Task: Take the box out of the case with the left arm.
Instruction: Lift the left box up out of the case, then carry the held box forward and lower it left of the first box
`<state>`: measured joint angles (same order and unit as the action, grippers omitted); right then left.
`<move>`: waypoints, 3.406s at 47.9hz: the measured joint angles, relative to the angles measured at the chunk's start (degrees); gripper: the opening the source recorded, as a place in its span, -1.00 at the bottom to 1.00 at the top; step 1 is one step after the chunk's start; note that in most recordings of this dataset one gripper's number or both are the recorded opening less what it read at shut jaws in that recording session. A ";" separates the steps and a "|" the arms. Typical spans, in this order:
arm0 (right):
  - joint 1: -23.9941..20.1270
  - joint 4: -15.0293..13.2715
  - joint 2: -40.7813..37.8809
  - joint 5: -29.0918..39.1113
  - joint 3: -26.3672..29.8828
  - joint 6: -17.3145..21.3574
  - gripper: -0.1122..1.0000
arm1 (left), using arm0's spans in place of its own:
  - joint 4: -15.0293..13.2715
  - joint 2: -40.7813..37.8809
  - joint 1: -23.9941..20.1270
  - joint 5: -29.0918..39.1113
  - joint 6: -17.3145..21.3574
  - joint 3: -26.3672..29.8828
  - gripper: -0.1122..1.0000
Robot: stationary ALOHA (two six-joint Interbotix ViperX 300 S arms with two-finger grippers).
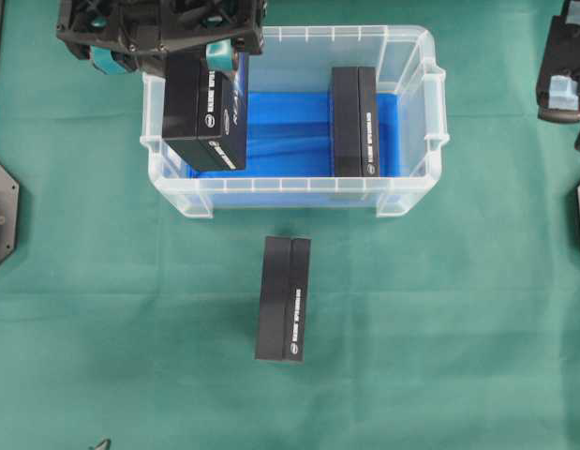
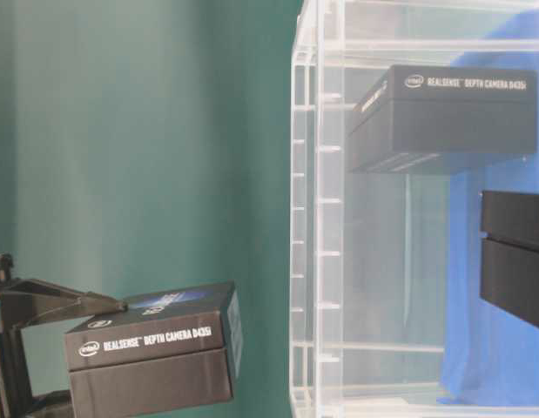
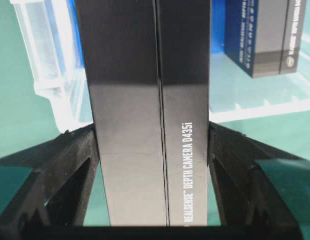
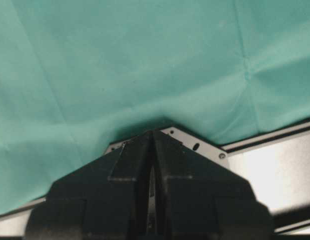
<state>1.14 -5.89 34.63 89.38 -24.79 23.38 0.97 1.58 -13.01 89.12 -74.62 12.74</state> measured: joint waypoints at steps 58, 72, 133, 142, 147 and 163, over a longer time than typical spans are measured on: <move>0.00 0.00 0.00 -0.09 0.09 0.09 -0.78 | 0.26 0.00 0.35 0.26 -0.26 0.09 0.28; 0.00 0.00 0.00 -0.09 0.00 0.09 -0.78 | 0.35 0.00 0.35 0.26 -0.26 0.09 0.28; 0.00 -0.09 0.00 -0.09 0.09 -0.18 -0.78 | 0.70 2.29 29.79 -0.09 -31.99 -5.63 0.28; 0.00 -0.09 0.00 0.00 0.00 -0.18 -0.78 | 1.05 2.20 29.88 -0.26 -32.34 -5.63 0.28; 0.00 -0.09 0.00 0.00 0.09 -0.18 -0.78 | 1.23 1.85 29.88 -0.62 -32.34 -6.15 0.28; 0.00 -0.09 0.00 0.00 0.00 -0.18 -0.78 | 1.49 1.58 29.88 -6.77 -32.43 -14.85 0.28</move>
<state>1.14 -5.98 34.63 89.38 -24.79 23.20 2.46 3.16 16.88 82.35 -107.05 -2.11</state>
